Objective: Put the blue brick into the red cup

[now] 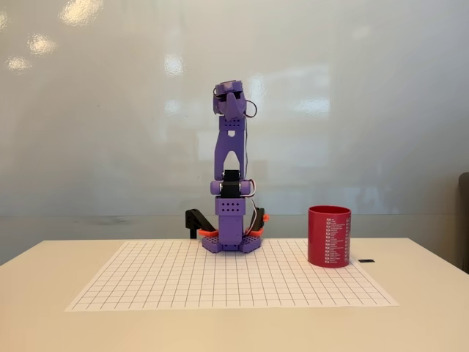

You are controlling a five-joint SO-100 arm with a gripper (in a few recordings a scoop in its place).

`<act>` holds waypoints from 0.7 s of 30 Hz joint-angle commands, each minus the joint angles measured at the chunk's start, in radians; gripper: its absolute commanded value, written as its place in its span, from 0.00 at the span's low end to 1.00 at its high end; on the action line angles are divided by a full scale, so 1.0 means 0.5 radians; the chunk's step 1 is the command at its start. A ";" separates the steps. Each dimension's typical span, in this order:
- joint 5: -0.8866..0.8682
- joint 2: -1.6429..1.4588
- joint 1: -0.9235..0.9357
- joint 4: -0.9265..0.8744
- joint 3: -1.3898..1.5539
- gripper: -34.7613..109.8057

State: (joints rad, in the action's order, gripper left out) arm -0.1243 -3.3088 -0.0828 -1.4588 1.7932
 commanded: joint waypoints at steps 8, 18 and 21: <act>-0.031 0.012 -0.199 0.503 1.623 0.23; 0.055 0.009 -0.276 0.657 2.494 0.23; 0.037 0.009 -0.270 0.644 2.491 0.23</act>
State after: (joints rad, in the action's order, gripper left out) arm -0.0890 -3.3011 -0.2086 -1.1305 3.0480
